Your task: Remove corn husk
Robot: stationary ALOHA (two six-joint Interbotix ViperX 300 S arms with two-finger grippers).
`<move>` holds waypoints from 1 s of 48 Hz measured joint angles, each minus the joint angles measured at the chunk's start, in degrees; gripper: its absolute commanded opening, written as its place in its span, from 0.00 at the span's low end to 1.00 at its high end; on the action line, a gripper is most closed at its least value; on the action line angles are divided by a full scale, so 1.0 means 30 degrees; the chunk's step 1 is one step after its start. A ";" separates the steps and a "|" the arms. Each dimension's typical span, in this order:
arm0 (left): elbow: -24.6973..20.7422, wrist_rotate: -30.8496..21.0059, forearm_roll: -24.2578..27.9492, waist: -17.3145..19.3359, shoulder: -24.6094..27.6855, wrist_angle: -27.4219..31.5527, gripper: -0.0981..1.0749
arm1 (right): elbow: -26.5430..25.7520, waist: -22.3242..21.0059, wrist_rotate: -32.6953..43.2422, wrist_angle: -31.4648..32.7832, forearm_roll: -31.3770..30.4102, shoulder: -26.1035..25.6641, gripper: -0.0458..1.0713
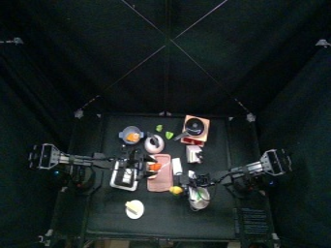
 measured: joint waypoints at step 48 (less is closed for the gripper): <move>-0.4102 0.0410 -0.2168 -0.1143 0.5391 -0.5127 0.92 | 0.5420 -0.4219 0.0176 -0.9404 -0.3164 -0.8584 0.49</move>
